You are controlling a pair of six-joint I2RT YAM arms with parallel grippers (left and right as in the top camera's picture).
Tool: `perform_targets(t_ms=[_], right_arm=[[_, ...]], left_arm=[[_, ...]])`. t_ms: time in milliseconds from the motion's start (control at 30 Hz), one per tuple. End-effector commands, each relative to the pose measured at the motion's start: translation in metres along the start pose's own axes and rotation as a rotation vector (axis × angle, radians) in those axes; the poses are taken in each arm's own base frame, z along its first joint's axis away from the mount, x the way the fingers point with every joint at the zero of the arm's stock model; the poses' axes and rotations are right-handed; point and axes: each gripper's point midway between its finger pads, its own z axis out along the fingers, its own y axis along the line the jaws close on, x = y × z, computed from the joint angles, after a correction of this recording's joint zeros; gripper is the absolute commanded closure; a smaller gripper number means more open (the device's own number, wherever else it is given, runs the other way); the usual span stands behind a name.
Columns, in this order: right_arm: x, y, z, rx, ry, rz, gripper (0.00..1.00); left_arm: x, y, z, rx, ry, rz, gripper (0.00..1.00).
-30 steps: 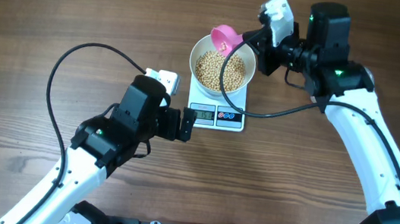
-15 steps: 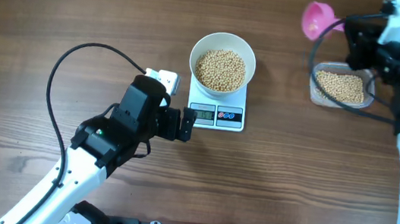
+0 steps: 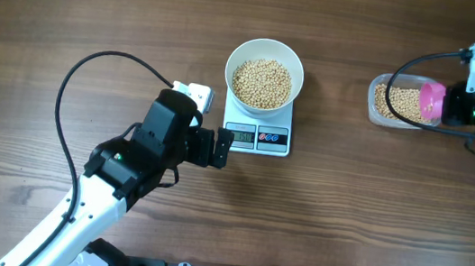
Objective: Scoop item into bowl and weigh 150g on scale
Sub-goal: 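Carry the pink scoop right and lower it into the soybean tub, then open the right gripper to release the scoop in the tub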
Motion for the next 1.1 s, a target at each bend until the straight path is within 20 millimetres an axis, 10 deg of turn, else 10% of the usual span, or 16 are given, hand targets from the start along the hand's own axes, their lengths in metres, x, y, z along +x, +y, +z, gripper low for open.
perform_targets(t_ms=[0, 367, 800, 1067], right_arm=[[0.002, -0.014, 0.011, 0.133, 0.079, -0.123, 0.96], [-0.014, 0.015, 0.038, 0.056, 0.042, -0.095, 0.96], [-0.019, 0.014, 0.031, 0.066, 0.019, -0.075, 0.01], [-0.039, 0.012, -0.006, 0.108, -0.086, -0.056, 0.00]], left_arm=[[-0.003, 0.002, 0.000, -0.011, -0.007, 0.013, 0.00], [-0.003, 0.002, 0.000, -0.011, -0.007, 0.013, 0.00], [-0.003, 0.002, 0.000, -0.011, -0.007, 0.013, 0.00], [-0.003, 0.002, 0.000, -0.011, -0.007, 0.013, 0.00]])
